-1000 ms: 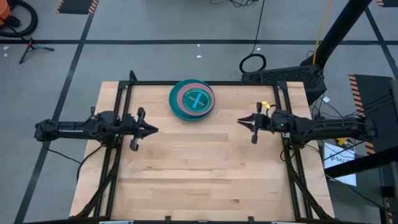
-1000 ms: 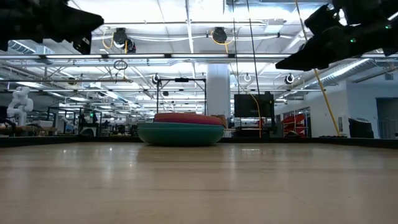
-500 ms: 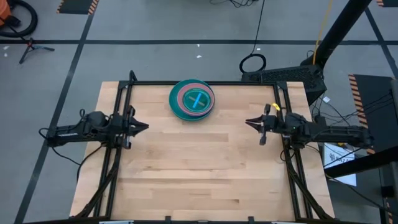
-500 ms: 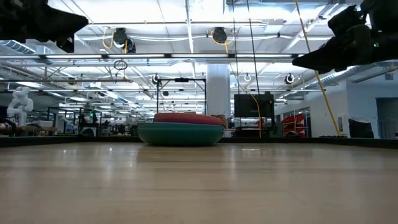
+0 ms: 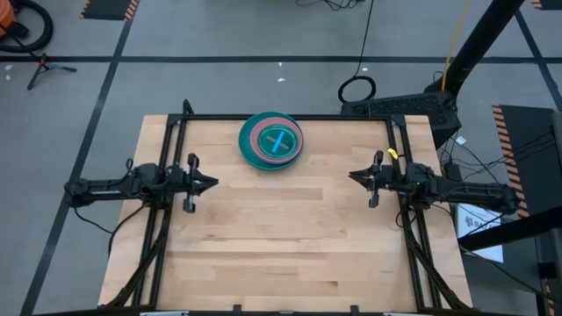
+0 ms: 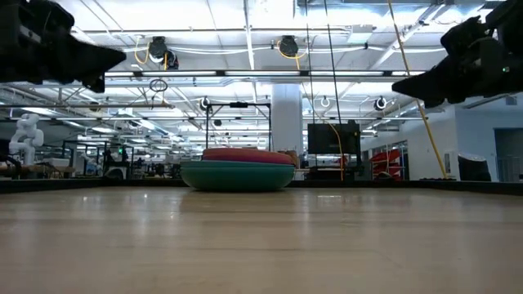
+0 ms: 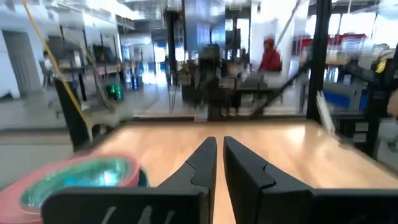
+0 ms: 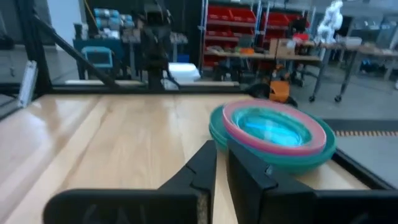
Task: Stack plastic plates
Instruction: Return to Home Position
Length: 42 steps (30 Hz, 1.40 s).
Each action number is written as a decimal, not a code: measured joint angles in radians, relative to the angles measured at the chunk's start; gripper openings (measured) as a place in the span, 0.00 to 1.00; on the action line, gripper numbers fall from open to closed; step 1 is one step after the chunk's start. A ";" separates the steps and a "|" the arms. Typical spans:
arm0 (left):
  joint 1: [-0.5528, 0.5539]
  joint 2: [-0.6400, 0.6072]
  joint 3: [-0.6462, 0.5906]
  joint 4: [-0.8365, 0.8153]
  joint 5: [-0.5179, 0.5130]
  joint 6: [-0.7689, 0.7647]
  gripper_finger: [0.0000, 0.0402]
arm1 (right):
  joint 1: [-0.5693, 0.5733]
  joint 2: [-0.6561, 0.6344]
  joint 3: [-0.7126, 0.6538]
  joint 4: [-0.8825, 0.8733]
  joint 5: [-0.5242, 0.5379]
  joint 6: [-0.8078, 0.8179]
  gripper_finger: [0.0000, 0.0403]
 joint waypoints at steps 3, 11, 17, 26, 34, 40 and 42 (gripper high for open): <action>0.004 0.005 -0.002 -0.012 -0.003 -0.010 0.09 | 0.000 -0.004 0.000 0.008 -0.006 -0.018 0.07; 0.025 0.006 -0.001 -0.078 -0.100 -0.009 0.09 | 0.000 -0.004 -0.002 -0.056 0.019 -0.044 0.07; 0.032 0.011 0.000 -0.082 -0.102 -0.022 0.09 | 0.000 -0.002 -0.003 -0.058 0.023 0.008 0.07; 0.032 0.010 0.000 -0.082 -0.100 0.003 0.09 | 0.000 0.002 -0.004 -0.059 0.022 0.009 0.07; 0.032 0.010 0.000 -0.082 -0.100 0.005 0.09 | 0.000 0.002 -0.004 -0.060 0.022 0.009 0.07; 0.032 0.010 0.000 -0.081 -0.099 0.005 0.09 | 0.000 0.002 -0.004 -0.061 0.022 0.009 0.07; 0.032 0.010 0.000 -0.081 -0.099 0.005 0.09 | 0.000 0.002 -0.004 -0.061 0.022 0.009 0.07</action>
